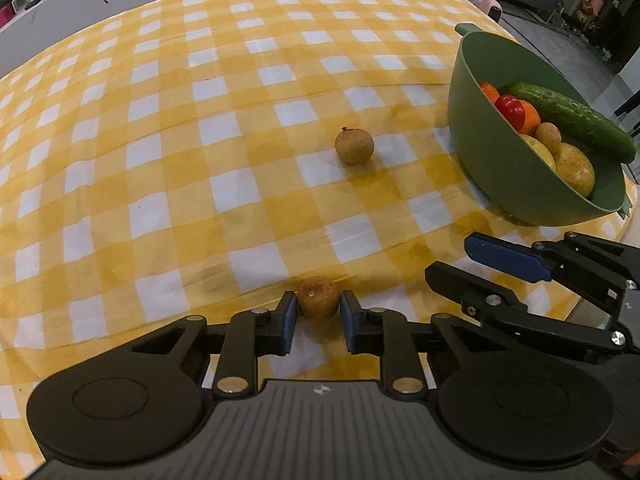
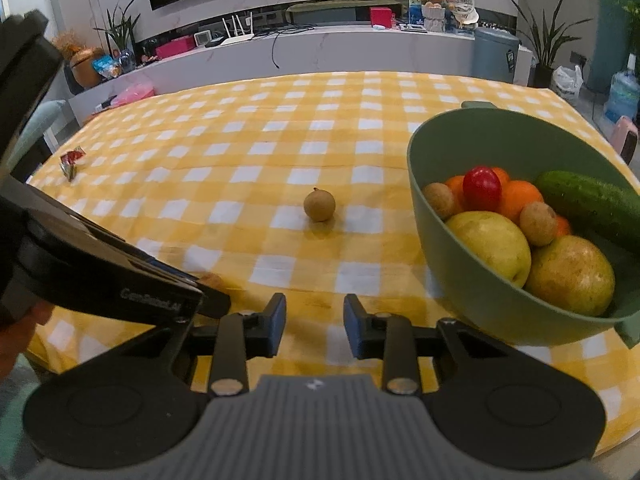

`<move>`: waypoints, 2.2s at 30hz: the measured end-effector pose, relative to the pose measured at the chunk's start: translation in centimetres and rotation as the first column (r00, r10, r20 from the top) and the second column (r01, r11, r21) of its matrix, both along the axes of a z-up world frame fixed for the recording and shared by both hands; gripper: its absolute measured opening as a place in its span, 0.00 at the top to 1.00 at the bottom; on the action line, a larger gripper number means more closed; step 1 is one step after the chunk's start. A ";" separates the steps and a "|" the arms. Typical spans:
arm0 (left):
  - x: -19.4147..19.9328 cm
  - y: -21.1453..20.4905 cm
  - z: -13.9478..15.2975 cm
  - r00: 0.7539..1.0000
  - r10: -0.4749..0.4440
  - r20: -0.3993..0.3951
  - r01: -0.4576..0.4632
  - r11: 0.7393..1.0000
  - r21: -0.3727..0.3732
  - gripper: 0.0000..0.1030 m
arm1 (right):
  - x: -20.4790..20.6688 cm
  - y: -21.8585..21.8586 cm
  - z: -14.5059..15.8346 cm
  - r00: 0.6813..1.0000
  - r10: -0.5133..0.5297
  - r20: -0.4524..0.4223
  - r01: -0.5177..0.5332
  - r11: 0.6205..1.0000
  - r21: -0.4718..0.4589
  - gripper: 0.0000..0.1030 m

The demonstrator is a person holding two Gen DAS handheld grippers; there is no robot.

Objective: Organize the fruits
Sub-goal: 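Grasp a small brown fruit with the left tool while the right tool grasps another, then carry both small brown fruits over the green colander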

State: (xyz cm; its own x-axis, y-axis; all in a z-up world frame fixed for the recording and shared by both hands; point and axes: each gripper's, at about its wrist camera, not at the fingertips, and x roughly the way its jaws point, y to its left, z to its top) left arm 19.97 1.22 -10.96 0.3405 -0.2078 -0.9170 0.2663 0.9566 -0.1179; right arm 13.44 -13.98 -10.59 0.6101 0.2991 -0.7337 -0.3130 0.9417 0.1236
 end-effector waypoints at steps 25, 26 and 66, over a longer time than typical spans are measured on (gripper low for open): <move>2.2 4.7 2.0 0.979 0.201 0.028 -0.197 0.976 -0.096 0.75 | 6.7 6.8 -1.4 0.977 0.084 0.197 -0.028 0.962 -0.270 0.73; 2.2 4.8 2.0 0.979 0.202 0.026 -0.198 0.975 -0.099 0.75 | 7.0 6.9 -1.5 0.978 0.083 0.192 -0.028 0.962 -0.273 0.73; -3.3 -0.3 9.0 0.982 0.097 0.162 -0.084 0.992 -0.090 0.75 | -2.5 -1.4 6.7 0.984 0.037 0.172 -0.035 0.999 -0.019 0.79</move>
